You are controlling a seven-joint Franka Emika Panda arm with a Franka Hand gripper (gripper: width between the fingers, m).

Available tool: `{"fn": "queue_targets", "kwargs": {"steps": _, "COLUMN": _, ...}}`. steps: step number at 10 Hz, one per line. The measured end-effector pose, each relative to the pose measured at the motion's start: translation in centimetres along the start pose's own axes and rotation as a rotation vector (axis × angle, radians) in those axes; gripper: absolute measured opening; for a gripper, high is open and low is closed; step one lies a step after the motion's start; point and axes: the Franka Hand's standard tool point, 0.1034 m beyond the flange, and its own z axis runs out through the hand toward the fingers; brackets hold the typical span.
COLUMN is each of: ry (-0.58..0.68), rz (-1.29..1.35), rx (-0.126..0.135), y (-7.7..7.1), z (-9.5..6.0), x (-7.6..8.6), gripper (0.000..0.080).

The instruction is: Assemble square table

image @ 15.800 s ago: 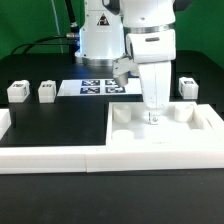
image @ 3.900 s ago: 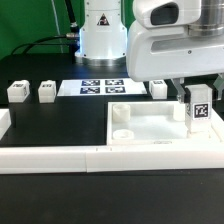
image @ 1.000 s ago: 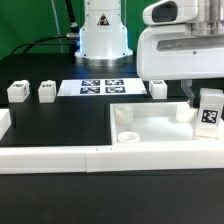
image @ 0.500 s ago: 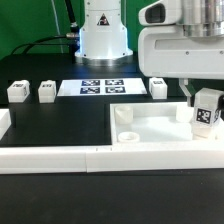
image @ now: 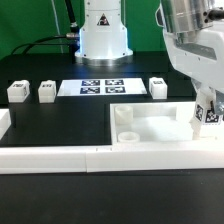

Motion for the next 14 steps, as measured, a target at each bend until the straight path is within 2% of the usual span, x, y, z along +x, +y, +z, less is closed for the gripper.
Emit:
{"fn": "queue_targets", "kwargs": {"steps": 2, "ry": -0.002, "rz": -0.055, "rx": -0.003, "y": 0.1, "z": 0.1, "x": -0.2, "gripper": 0.032}}
{"fn": "queue_targets", "kwargs": {"steps": 3, "ry": -0.001, "rz": -0.135, "rx": -0.009, "y": 0.2, "z": 0.2, "x": -0.9, "gripper": 0.0496}}
{"fn": "queue_targets", "kwargs": {"steps": 4, "ry": 0.011, "rz": -0.349, "rx": -0.022, "y": 0.2, "z": 0.2, "x": -1.0, "gripper": 0.0496}}
{"fn": "queue_targets", "kwargs": {"steps": 5, "ry": 0.02, "rz": -0.532, "rx": -0.041, "y": 0.1, "z": 0.0, "x": -1.1, "gripper": 0.0628}}
{"fn": "queue_targets", "kwargs": {"steps": 9, "ry": 0.017, "rz": -0.82, "rx": -0.044, "y": 0.1, "z": 0.0, "x": -0.7, "gripper": 0.0649}}
{"fn": "queue_targets", "kwargs": {"steps": 11, "ry": 0.05, "rz": -1.089, "rx": -0.078, "y": -0.1, "z": -0.3, "x": 0.3, "gripper": 0.0649}}
{"fn": "queue_targets", "kwargs": {"steps": 13, "ry": 0.045, "rz": -1.053, "rx": -0.073, "y": -0.1, "z": -0.2, "x": 0.1, "gripper": 0.0649}}
{"fn": "queue_targets", "kwargs": {"steps": 14, "ry": 0.044, "rz": -1.056, "rx": -0.073, "y": -0.1, "z": -0.2, "x": 0.1, "gripper": 0.0514}}
